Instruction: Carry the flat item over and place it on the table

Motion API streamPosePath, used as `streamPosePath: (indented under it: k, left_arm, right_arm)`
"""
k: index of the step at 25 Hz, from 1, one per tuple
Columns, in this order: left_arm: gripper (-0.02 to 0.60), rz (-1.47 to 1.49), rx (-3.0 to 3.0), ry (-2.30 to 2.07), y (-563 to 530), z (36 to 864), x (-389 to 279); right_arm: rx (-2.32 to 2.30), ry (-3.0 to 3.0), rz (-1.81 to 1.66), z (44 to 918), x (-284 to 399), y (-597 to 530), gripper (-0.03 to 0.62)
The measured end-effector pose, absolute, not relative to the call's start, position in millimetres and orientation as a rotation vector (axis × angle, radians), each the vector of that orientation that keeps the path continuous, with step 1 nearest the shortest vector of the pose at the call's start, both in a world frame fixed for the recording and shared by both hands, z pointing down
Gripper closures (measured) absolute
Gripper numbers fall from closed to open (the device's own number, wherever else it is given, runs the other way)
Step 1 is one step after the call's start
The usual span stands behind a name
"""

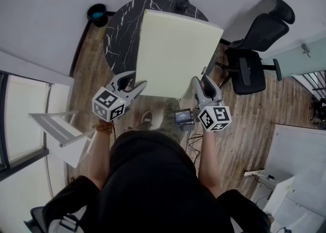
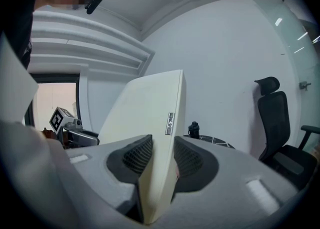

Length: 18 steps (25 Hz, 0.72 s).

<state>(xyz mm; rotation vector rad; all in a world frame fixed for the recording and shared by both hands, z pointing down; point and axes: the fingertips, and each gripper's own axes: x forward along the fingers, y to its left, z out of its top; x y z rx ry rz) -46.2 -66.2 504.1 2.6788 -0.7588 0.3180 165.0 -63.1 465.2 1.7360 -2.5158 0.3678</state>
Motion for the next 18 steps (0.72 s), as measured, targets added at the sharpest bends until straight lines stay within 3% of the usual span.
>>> streamPosePath:
  k: [18]
  left_arm:
    - [0.385, 0.337, 2.629, -0.691, -79, 519, -28]
  right_arm:
    - [1.757, -2.467, 0.419, 476, 182, -70, 0.461]
